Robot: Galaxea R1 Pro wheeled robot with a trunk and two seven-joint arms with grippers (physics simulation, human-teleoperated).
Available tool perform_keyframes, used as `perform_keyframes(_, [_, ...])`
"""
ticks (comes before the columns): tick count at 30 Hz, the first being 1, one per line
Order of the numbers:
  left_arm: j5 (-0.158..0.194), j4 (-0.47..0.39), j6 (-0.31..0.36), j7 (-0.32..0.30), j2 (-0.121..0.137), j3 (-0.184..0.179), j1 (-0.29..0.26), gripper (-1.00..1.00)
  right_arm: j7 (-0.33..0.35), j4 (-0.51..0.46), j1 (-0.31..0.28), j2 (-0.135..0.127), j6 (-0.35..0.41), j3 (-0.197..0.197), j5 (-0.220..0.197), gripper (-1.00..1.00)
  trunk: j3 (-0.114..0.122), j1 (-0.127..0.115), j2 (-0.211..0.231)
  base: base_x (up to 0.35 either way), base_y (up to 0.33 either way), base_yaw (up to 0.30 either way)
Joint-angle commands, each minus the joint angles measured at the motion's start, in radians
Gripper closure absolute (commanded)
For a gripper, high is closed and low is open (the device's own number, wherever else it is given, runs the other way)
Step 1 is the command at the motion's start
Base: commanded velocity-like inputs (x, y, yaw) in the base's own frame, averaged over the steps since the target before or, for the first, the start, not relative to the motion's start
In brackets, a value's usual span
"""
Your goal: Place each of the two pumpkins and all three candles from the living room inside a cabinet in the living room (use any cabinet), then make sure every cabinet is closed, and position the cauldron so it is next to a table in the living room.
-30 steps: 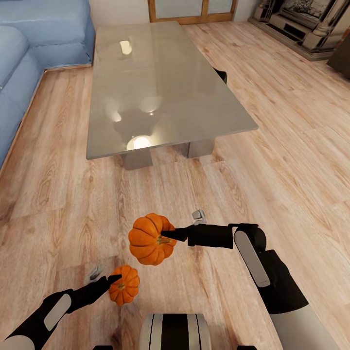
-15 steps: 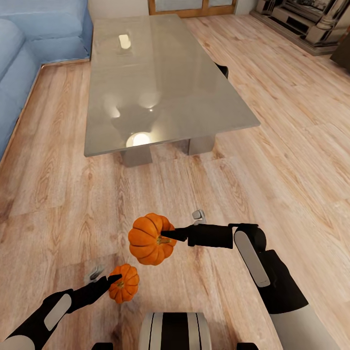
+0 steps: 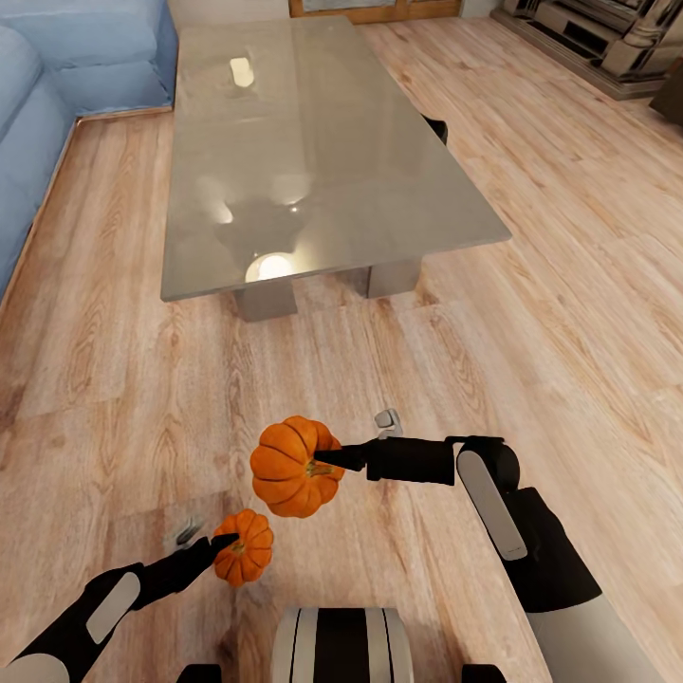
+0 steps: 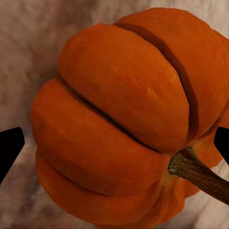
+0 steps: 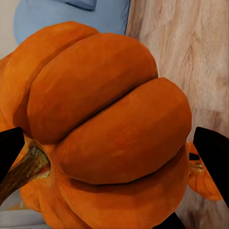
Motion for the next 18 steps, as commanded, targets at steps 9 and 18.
perform_keyframes(9, [-0.022, 0.003, -0.004, 0.003, -0.002, -0.009, 0.001, -1.00, 0.004, 0.001, -0.001, -0.001, 0.003, 0.000, 0.001, 1.00, -0.012, 0.001, -0.001, 0.000, 0.000, 0.000])
perform_keyframes(18, [-0.023, 0.003, -0.004, 0.003, -0.002, -0.009, 0.001, 1.00, 0.004, 0.001, -0.001, 0.000, 0.003, 0.000, 0.000, 1.00, -0.012, 0.001, -0.001, 0.000, 0.000, 0.000])
